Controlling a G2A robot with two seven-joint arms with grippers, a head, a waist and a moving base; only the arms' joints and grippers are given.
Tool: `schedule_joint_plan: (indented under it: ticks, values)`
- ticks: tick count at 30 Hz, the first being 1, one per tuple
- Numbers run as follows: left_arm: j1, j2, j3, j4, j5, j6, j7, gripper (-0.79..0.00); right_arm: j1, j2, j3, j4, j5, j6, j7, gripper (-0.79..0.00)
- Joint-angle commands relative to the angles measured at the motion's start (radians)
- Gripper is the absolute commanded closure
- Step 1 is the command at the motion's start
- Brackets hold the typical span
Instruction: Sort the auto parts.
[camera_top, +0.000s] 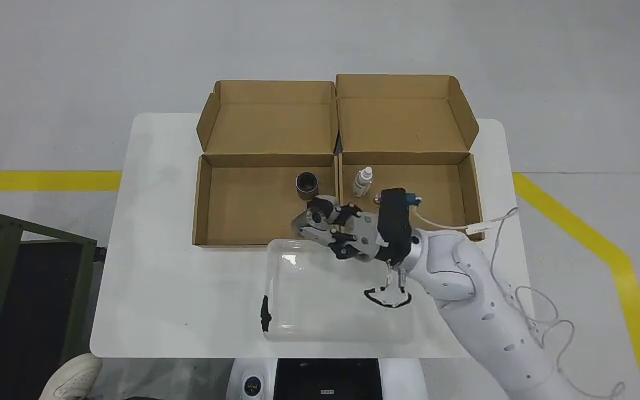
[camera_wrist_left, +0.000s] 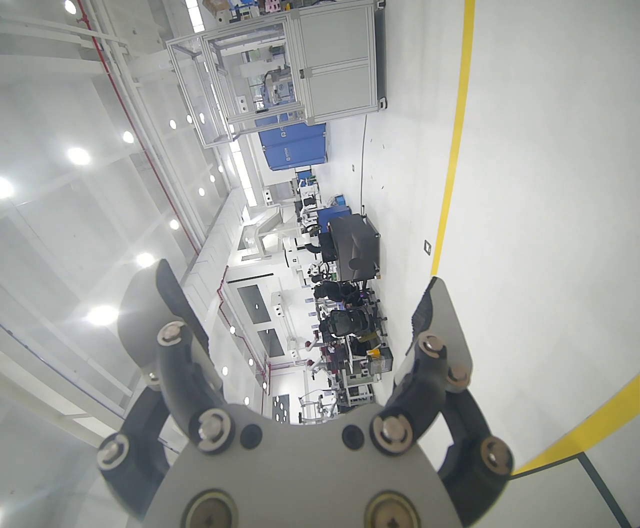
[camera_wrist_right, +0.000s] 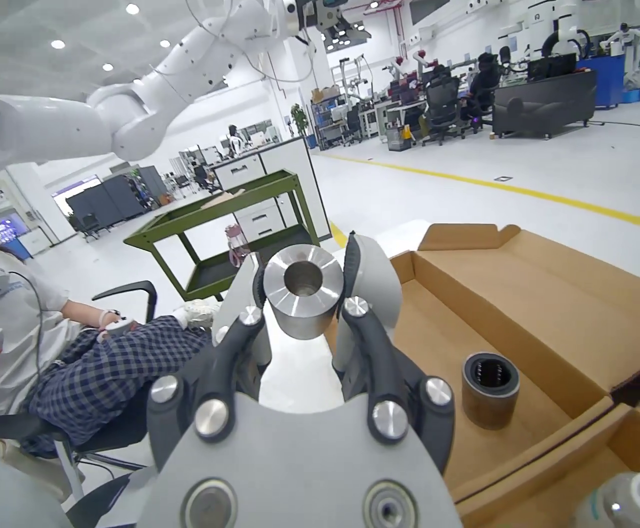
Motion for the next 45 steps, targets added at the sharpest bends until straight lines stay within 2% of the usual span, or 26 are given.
schedule_joint_plan:
  ticks: [1,12,27,45]
  values:
    - [0.0,0.0,0.0,0.0,0.0,0.0,0.0,-0.785,0.006,-0.002,-0.002,-0.001,-0.033,0.032,0.008,0.0]
    - [0.0,0.0,0.0,0.0,0.0,0.0,0.0,-0.785,0.047,-0.008,-0.028,0.013,-0.182,0.142,0.102,0.0]
    - [0.0,0.0,0.0,0.0,0.0,0.0,0.0,-0.785,0.155,-0.03,-0.118,0.084,-0.311,0.226,0.29,0.0]
    - [0.0,0.0,0.0,0.0,0.0,0.0,0.0,-0.785,0.234,-0.061,-0.184,0.179,-0.336,0.317,0.443,0.0]
